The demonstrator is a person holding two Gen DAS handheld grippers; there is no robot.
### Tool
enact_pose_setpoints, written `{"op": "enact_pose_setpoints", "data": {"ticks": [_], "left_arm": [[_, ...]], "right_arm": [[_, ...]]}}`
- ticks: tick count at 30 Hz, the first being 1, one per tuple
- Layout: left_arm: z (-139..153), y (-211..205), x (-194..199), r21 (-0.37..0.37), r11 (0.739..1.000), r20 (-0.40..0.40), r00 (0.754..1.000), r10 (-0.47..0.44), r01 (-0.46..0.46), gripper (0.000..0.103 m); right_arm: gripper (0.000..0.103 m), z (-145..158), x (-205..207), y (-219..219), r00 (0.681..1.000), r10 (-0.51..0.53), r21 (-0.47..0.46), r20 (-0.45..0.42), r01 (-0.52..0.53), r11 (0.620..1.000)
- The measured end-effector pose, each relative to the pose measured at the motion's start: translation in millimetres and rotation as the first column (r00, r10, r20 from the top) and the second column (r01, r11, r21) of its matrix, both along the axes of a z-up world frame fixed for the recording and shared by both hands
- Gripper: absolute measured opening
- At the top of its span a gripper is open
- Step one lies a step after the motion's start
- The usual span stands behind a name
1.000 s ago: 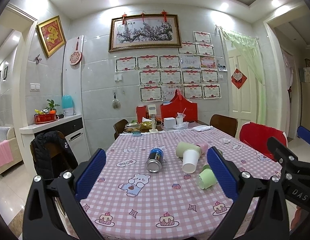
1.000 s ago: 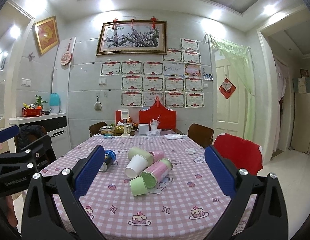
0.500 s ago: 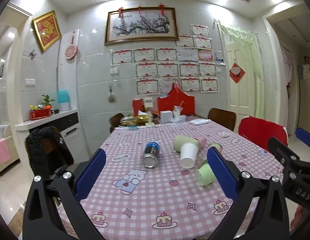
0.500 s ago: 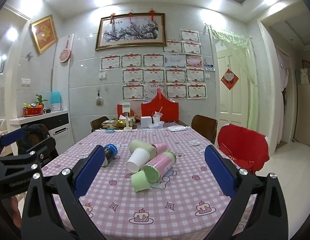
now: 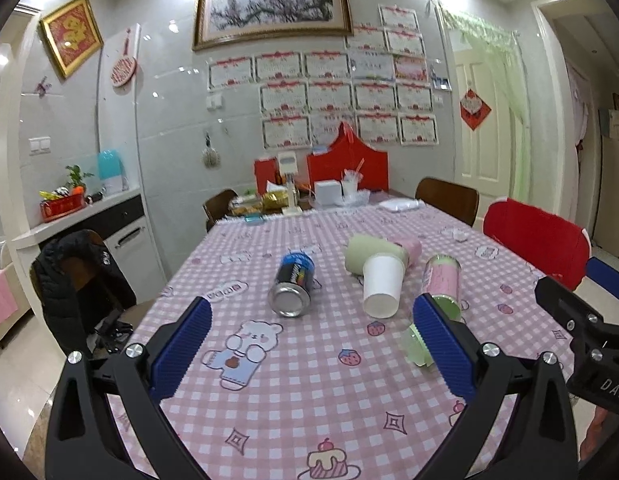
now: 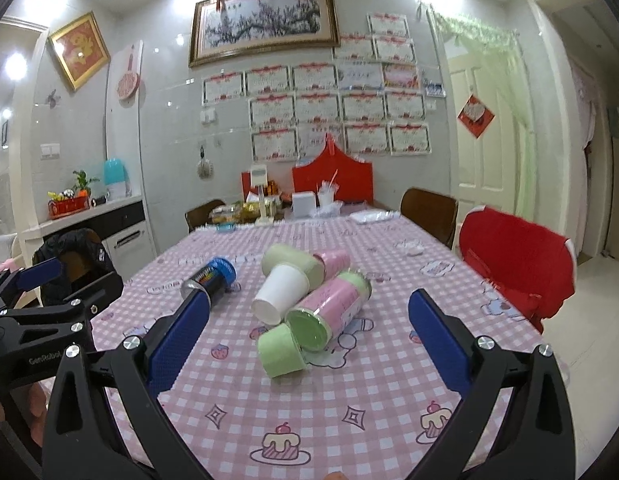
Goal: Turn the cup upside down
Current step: 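Move the left tool to the small light green cup and grasp it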
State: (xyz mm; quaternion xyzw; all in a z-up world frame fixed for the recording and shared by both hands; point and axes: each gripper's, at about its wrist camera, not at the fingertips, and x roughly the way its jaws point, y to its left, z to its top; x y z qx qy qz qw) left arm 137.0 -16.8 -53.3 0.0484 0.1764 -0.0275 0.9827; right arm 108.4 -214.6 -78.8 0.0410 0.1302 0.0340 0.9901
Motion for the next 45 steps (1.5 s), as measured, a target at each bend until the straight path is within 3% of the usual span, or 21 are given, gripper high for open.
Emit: {"op": "enact_pose_setpoints", "data": {"ticks": [6,11,15,17,23,30,33,43,45], "left_arm": [[-19.5,-7.4,50.4,-0.051,0.998,-0.142,0.988,-0.054,0.047,0.099],[-41.6,-29.5,89.1,-0.047,0.995,-0.231,0.969,-0.091,0.083,0.099],[-53.2,-51.5,118.0,-0.07,0.989,-0.297,0.944,-0.145,0.13,0.099],[-57.7,-65.3,126.5,-0.065,0.985,-0.319,0.932,-0.173,0.16,0.099],[-75.8,-99.2,135.8,-0.037,0.967,-0.389,0.888,-0.245,0.251,0.099],[-88.9,-110.5,143.9,-0.029,0.95,-0.448,0.845,-0.291,0.312,0.099],[-89.9,-110.7,140.5,0.015,0.944,-0.447,0.847,-0.289,0.331,0.099],[-103.9,-121.7,150.8,0.063,0.931,-0.483,0.828,-0.286,0.359,0.098],[-107.7,-123.5,154.0,0.074,0.934,-0.494,0.826,-0.27,0.35,0.082]], "right_arm": [[0.096,-14.0,29.8,-14.6,0.998,-0.004,0.005,-0.061,0.005,1.0],[0.095,-29.0,59.0,-35.8,0.989,-0.031,0.026,-0.142,0.035,0.999],[0.078,-35.0,77.9,-51.6,0.98,-0.046,0.035,-0.195,0.054,0.998],[0.076,-36.1,85.8,-61.1,0.975,-0.054,0.042,-0.214,0.064,0.997],[0.076,-46.3,103.0,-86.8,0.96,-0.053,0.114,-0.275,0.087,0.99],[0.079,-56.0,113.5,-90.3,0.944,-0.01,0.155,-0.331,0.064,0.986],[0.082,-56.0,117.2,-90.0,0.942,-0.002,0.152,-0.337,0.056,0.987],[0.085,-60.9,122.7,-87.5,0.93,0.01,0.154,-0.367,0.05,0.987],[0.086,-61.1,122.6,-86.5,0.929,0.011,0.153,-0.371,0.049,0.987]]}}
